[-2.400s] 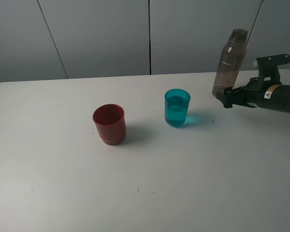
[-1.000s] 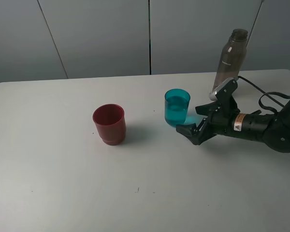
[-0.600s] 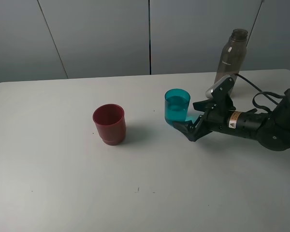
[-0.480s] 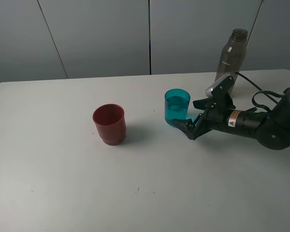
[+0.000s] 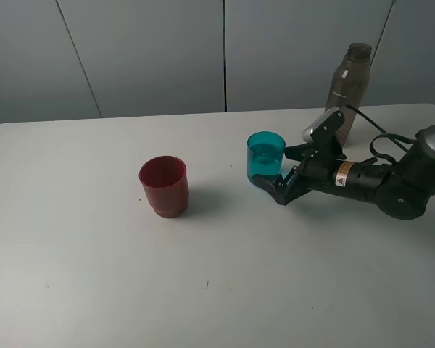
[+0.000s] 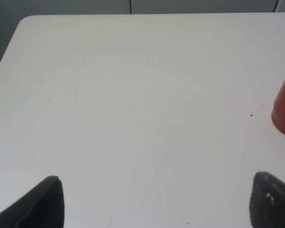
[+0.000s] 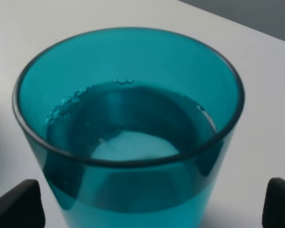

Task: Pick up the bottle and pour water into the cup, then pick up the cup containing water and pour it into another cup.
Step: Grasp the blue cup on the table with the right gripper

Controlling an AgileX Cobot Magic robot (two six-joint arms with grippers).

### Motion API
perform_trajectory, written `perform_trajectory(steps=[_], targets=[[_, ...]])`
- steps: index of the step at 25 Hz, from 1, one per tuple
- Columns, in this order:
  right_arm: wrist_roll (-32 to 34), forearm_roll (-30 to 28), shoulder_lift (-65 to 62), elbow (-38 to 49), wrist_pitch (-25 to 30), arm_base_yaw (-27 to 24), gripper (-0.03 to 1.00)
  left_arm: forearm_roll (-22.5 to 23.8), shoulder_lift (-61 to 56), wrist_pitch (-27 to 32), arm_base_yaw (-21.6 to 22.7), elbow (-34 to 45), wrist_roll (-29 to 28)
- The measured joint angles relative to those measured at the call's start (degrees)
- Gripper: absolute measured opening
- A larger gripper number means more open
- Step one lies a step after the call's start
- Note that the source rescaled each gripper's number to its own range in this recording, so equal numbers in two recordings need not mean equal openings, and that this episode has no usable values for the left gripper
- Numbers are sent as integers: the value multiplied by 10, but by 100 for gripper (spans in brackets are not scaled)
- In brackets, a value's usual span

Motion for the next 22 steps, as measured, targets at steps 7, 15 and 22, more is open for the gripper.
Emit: perform_trajectory(steps=[7, 15, 22], targets=[[0, 0, 4, 0, -11, 3, 100, 0, 0, 0, 0, 0, 0], [4, -1, 4, -23, -13, 13, 100, 0, 0, 0, 0, 0, 0], [25, -2, 4, -28, -13, 13, 100, 0, 0, 0, 0, 0, 0]])
